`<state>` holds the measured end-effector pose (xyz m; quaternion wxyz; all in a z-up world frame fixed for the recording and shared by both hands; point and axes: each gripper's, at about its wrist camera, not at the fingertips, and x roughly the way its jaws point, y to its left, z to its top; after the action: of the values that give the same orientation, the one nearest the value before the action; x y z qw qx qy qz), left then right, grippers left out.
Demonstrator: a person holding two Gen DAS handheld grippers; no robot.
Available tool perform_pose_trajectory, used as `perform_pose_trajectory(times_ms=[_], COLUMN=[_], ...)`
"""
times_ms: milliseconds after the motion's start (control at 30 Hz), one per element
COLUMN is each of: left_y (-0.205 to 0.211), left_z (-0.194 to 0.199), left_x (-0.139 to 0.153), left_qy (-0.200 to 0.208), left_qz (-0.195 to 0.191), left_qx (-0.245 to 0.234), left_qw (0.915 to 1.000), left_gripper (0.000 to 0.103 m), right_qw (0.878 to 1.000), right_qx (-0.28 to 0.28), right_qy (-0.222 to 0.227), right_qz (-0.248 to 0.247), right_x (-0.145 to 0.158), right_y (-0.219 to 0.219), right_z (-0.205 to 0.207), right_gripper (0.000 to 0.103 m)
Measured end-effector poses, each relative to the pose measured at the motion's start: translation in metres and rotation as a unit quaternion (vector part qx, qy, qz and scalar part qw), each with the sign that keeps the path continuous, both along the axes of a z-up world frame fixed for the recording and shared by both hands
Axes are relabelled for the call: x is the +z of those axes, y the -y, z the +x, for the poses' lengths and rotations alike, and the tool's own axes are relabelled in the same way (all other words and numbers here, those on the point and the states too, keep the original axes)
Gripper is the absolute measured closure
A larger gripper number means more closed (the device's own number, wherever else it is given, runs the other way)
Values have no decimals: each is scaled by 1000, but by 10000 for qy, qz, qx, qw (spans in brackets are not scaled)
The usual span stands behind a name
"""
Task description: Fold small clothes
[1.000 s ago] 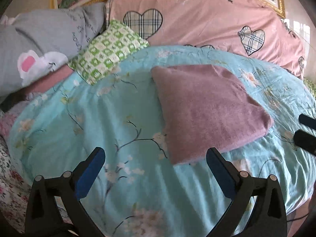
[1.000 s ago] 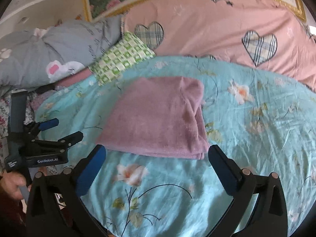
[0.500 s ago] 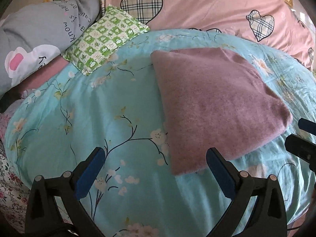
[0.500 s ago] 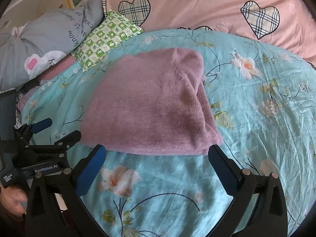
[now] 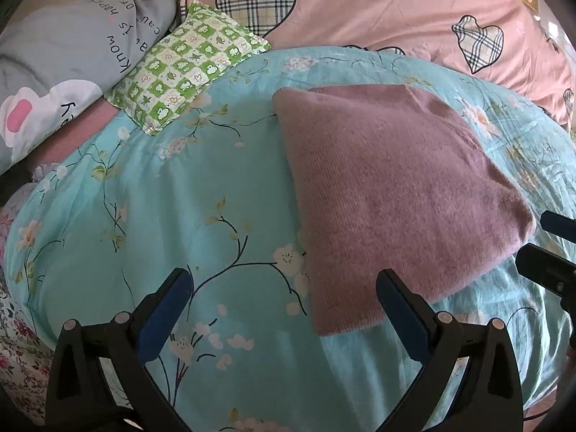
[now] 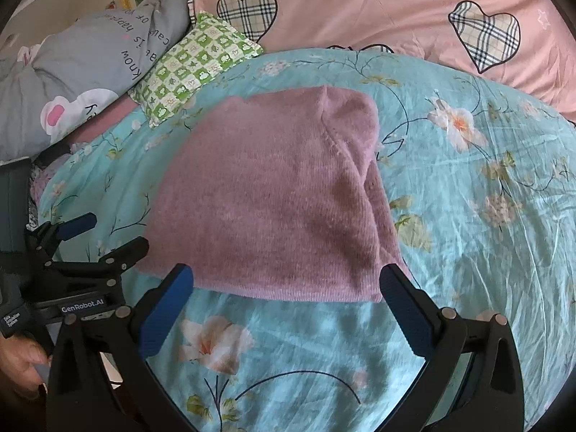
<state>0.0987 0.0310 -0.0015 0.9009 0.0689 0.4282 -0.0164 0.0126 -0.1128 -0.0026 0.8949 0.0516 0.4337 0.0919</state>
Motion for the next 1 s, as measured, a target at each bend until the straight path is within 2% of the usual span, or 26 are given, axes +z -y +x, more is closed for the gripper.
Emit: perform_pose_trajectory(times_ms=[400,1000], left_y=[1,9], left_z=[0,14], left_x=[3,19], left_qy=[-35,-58], left_qz=[-5,-134], left_qx=[-32,-399], left_qw=[10000,9991], left_gripper=[1,1], right_qw=[9999,9995], right_qx=[168,314], right_qy=[-24,-2], right_qz=[-27,-61], right_x=[5,17], right_y=[-5,-3], right_z=[7,24], right_gripper=[0,0])
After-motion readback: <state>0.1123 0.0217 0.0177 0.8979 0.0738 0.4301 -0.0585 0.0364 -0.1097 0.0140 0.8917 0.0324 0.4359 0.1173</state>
